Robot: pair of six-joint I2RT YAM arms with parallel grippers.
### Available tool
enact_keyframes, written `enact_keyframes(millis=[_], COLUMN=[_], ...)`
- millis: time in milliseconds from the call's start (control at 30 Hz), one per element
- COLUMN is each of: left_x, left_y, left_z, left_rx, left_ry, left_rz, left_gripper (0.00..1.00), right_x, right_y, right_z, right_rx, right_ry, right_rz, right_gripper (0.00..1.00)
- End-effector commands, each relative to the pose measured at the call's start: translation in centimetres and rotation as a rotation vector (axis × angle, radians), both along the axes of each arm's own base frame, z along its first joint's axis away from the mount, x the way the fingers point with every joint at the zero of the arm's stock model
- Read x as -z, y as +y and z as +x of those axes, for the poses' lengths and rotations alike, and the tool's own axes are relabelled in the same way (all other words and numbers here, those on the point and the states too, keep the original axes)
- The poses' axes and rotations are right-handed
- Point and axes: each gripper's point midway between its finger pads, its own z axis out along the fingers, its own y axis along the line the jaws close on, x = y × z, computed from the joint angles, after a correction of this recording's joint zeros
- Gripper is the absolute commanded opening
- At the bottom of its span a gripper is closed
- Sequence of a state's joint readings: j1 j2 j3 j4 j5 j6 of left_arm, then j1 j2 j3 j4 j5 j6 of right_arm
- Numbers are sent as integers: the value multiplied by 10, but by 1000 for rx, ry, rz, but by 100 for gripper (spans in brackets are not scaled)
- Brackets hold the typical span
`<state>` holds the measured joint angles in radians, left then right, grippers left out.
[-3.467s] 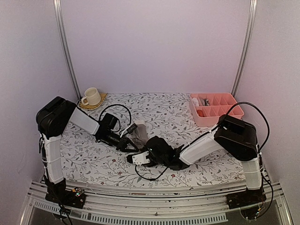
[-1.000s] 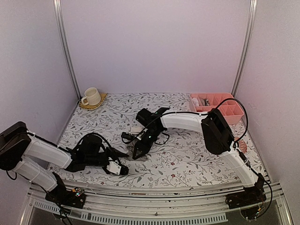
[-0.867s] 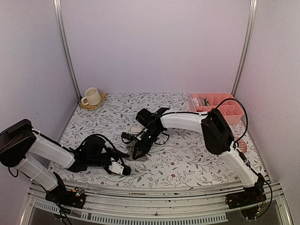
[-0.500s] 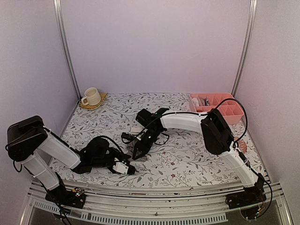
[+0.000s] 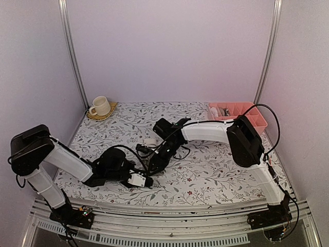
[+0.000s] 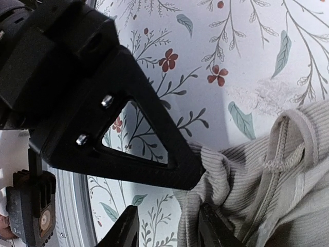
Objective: Roll the underwear
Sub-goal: Roll the underwear at the center of the board.
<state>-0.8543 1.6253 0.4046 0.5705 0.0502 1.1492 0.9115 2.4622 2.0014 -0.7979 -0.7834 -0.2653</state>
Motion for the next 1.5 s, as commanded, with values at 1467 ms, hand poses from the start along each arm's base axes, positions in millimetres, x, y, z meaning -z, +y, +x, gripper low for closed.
enact_keyframes(millis=[1467], left_x=[-7], left_y=[11], left_z=[47], left_rx=[-189], left_ry=[1014], left_rz=[-62], left_gripper=[0], right_x=[-17], right_y=[-16], right_z=[24], right_rx=[-218], right_ry=[-1466], right_rz=[92], right_gripper=[57])
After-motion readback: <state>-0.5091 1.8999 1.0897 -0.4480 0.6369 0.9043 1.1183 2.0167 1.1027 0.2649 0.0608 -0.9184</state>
